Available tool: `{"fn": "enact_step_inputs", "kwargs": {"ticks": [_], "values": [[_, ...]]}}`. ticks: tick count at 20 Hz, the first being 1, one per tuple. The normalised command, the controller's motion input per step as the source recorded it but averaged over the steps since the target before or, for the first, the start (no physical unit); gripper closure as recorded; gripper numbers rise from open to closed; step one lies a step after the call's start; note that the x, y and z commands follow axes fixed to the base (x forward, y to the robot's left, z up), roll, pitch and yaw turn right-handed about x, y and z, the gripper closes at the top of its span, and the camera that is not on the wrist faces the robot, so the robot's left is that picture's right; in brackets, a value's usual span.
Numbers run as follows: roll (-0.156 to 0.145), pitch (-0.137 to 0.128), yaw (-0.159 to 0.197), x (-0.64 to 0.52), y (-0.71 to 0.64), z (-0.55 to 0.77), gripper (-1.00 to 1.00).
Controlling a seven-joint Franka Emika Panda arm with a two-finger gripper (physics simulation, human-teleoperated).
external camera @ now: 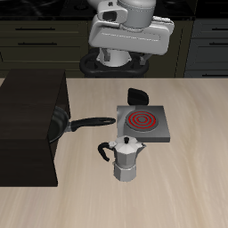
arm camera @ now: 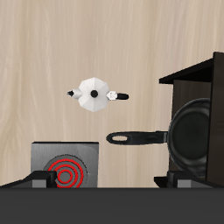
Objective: Place the moka pot on the stove and close the stove
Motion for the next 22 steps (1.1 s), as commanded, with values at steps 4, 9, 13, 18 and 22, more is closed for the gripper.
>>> {"fn": "enact_step_inputs", "kwargs": {"ticks": [4, 9, 13, 18, 22], "values": [[0.034, -0.013, -0.044, 0.36, 0.24, 0.05, -1.0], [0.013, 0.0, 0.013, 0.35, 0.21, 0.01, -1.0], [0.003, 0.015, 0.011, 0.2, 0.12, -0.1, -1.0], [-0.006, 0.013, -0.014, 0.13, 0.05, -0.23, -1.0], [-0.009, -0.01, 0.017, 0.05, -0.01, -0.18, -1.0]]}}
